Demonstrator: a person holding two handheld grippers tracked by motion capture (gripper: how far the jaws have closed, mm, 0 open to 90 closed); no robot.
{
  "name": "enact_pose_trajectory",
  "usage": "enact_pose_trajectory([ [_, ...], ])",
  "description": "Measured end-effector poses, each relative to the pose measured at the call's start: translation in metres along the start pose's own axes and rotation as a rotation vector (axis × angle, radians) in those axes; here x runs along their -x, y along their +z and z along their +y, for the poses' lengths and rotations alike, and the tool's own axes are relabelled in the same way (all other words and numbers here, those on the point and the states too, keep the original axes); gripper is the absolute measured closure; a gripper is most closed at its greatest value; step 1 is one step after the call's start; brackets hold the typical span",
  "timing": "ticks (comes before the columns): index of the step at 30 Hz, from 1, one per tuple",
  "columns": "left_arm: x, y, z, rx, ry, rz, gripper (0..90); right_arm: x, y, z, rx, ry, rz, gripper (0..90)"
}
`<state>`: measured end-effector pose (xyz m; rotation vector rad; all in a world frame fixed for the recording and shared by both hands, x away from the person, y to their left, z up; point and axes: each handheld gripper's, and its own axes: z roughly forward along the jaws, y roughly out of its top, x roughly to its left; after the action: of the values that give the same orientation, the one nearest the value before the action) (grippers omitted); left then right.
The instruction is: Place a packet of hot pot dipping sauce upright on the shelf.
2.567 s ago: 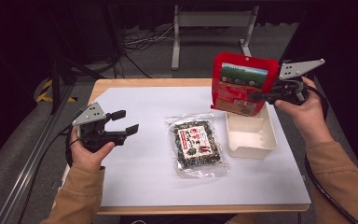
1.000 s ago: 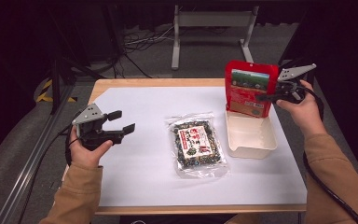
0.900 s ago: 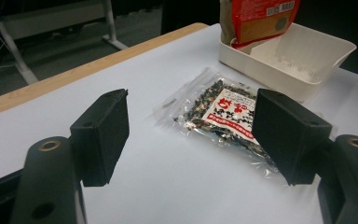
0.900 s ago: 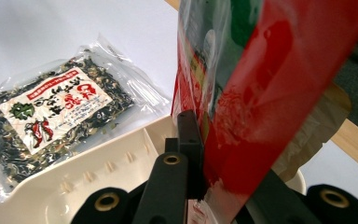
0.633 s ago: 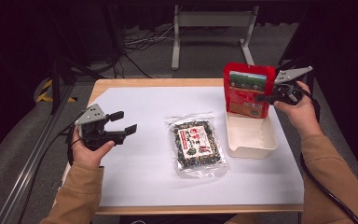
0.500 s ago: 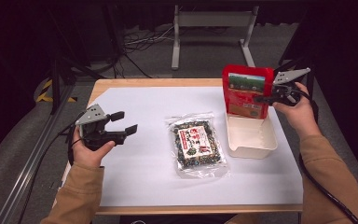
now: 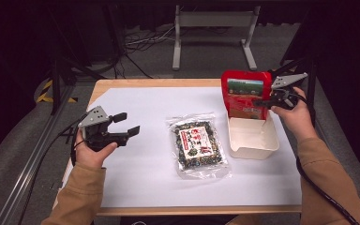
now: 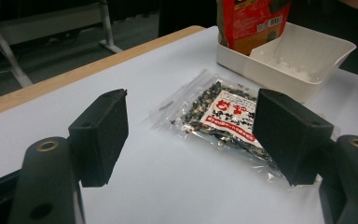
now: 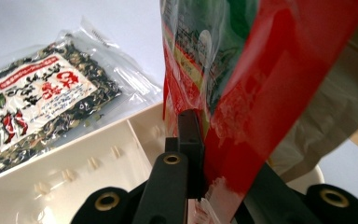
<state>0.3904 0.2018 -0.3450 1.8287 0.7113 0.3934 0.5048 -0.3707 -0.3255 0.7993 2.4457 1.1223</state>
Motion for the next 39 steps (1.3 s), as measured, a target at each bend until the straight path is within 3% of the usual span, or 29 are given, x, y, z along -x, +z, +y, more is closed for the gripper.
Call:
enact_pose_trajectory([
  [8,0.000,0.011,-0.006,-0.008,-0.009,-0.009,24.3,0.002,0.002,-0.011,-0.011,0.044,-0.013,87.9],
  [13,0.002,0.018,-0.010,-0.013,0.000,0.004,21.4,0.000,0.015,-0.024,-0.061,0.063,-0.030,87.9],
  [15,0.002,0.021,-0.011,-0.020,0.006,0.008,19.9,0.001,0.015,-0.026,-0.036,0.078,-0.036,88.0],
  [19,0.002,0.025,-0.012,-0.037,-0.008,0.008,14.1,0.000,0.015,-0.026,-0.040,0.085,-0.043,87.9],
  [20,0.002,0.028,-0.013,-0.057,-0.041,0.006,11.4,0.000,0.014,-0.026,-0.041,0.095,-0.045,87.8],
  [23,0.002,0.030,-0.014,-0.063,-0.044,0.016,11.7,0.001,0.014,-0.027,-0.031,0.110,-0.043,87.4],
  [27,0.001,0.035,-0.015,-0.061,-0.049,0.012,8.6,0.000,0.010,-0.029,-0.001,0.136,-0.053,79.3],
  [31,0.002,0.040,-0.016,-0.047,-0.037,-0.035,3.5,-0.003,0.002,-0.027,0.031,0.163,-0.089,65.6],
  [39,0.003,0.047,-0.014,-0.026,-0.052,-0.034,7.5,-0.012,-0.021,-0.026,0.063,0.187,-0.151,44.2],
])
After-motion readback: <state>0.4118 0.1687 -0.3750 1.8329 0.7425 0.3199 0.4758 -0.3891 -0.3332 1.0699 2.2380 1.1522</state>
